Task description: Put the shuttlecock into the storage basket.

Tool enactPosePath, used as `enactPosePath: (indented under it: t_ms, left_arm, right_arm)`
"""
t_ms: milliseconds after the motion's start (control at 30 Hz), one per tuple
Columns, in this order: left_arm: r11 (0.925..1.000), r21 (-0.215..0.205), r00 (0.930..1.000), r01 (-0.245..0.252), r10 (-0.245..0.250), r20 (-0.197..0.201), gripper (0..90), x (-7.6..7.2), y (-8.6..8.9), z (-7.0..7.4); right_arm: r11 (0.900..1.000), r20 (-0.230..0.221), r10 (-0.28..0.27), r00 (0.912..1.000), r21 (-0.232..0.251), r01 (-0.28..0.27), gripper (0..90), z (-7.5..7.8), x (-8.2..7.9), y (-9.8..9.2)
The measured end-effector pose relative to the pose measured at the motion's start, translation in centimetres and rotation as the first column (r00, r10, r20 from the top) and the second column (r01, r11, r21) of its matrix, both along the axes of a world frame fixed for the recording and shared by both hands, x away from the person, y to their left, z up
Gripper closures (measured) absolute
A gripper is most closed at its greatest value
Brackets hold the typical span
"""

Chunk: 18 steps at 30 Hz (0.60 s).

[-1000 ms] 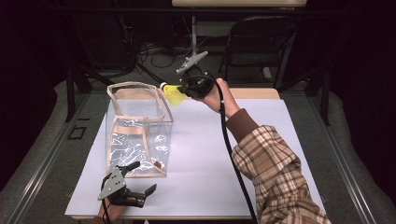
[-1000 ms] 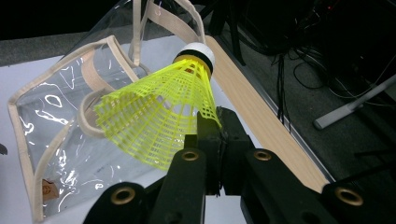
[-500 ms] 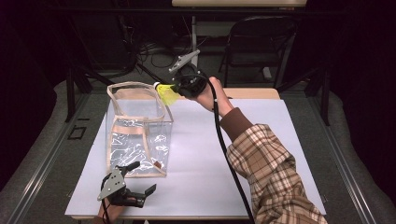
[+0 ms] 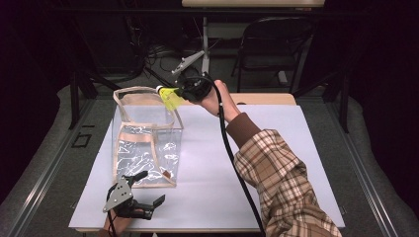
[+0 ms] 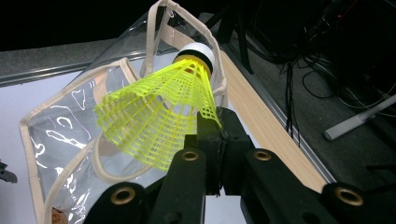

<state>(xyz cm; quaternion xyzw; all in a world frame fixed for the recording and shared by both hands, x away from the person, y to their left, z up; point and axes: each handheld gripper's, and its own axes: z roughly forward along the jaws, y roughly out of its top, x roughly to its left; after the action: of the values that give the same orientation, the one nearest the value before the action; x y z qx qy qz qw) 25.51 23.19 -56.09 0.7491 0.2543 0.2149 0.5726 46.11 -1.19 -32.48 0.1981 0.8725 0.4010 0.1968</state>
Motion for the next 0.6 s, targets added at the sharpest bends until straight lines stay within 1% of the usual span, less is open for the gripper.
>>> enactPosePath:
  t_ms: [600]
  left_arm:
    - [1.0000,0.001,1.0000,0.004,-0.004,-0.001,0.0,0.0,0.0,0.0]
  right_arm:
    - [1.000,-0.006,-0.002,1.0000,0.009,0.002,89.2,-0.1,0.3,1.4]
